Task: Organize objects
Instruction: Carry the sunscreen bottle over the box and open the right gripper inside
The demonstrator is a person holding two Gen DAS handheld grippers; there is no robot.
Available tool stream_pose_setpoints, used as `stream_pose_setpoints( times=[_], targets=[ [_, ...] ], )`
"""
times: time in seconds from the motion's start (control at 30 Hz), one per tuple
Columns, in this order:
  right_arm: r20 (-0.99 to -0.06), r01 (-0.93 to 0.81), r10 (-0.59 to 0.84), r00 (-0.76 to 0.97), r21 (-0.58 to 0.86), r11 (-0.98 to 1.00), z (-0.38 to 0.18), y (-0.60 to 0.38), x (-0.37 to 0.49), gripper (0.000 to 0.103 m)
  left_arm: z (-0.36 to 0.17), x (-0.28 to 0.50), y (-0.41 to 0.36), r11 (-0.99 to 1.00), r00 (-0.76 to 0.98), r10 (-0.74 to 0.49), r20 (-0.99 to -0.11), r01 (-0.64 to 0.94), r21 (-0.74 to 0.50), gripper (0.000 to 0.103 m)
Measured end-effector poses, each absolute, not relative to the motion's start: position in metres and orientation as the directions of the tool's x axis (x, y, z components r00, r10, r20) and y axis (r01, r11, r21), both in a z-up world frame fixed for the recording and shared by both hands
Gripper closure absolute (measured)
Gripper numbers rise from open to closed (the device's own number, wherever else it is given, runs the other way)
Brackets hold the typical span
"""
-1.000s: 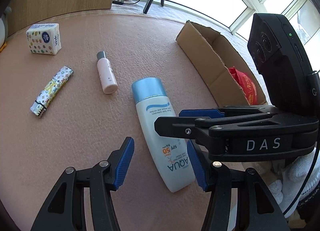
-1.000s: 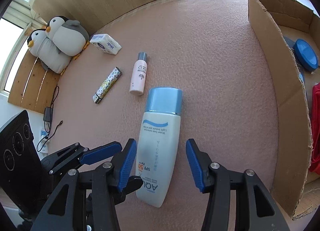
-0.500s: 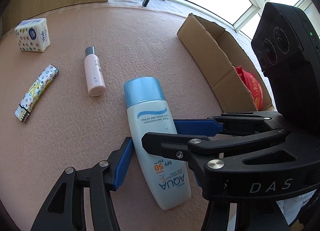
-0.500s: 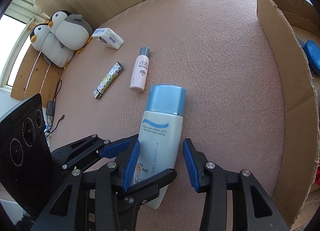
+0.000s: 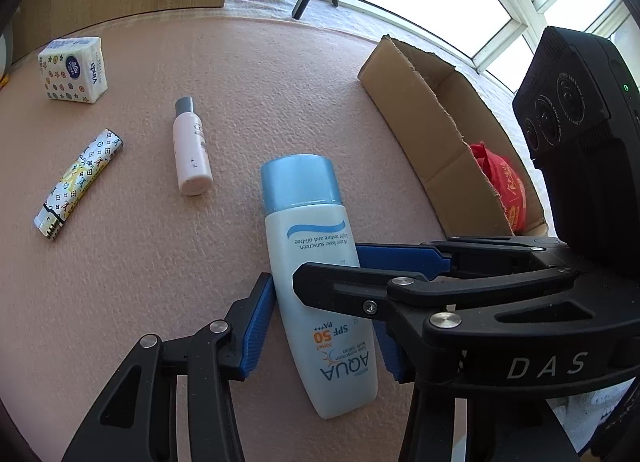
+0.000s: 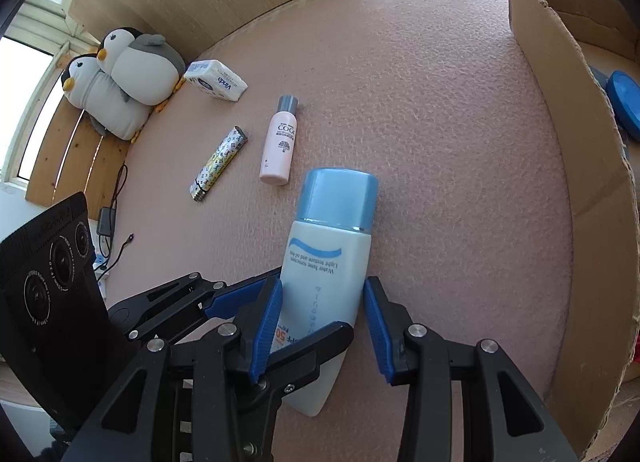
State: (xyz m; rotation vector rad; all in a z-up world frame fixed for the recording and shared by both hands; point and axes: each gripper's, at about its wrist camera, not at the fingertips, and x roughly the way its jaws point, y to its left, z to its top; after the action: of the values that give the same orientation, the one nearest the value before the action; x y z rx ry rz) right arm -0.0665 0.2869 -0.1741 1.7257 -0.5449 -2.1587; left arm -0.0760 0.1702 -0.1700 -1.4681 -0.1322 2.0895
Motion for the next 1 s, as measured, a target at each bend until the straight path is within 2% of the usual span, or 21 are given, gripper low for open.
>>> stream_pose_setpoints(
  times=[0.2, 0.5, 0.7, 1.0],
  targets=[
    [-0.836, 0.011, -0.470, -0.283, 0.487, -0.874, -0.150, 0.301, -0.062, 0.065, -0.138, -0.079, 0.186, -0.816, -0.273, 0.523, -0.807, -0.434, -0.382, 0.055],
    [-0.809, 0.011, -0.405, -0.427, 0.443, -0.896, -0.089, 0.352, -0.065, 0.065, -0.083, -0.102, 0.257, -0.769, -0.332, 0.571, -0.751, -0.537, -0.347, 0.055],
    [-0.796, -0.028, -0.351, -0.492, 0.418, -0.908, -0.071, 0.400, -0.070, 0.065, -0.075, -0.115, 0.316, -0.745, -0.335, 0.586, -0.738, -0.580, -0.328, 0.054],
    [-0.804, -0.086, -0.312, -0.506, 0.406, -0.910, -0.080, 0.453, -0.073, 0.065, -0.090, -0.123, 0.371, -0.733, -0.310, 0.581, -0.752, -0.601, -0.319, 0.054]
  ],
)
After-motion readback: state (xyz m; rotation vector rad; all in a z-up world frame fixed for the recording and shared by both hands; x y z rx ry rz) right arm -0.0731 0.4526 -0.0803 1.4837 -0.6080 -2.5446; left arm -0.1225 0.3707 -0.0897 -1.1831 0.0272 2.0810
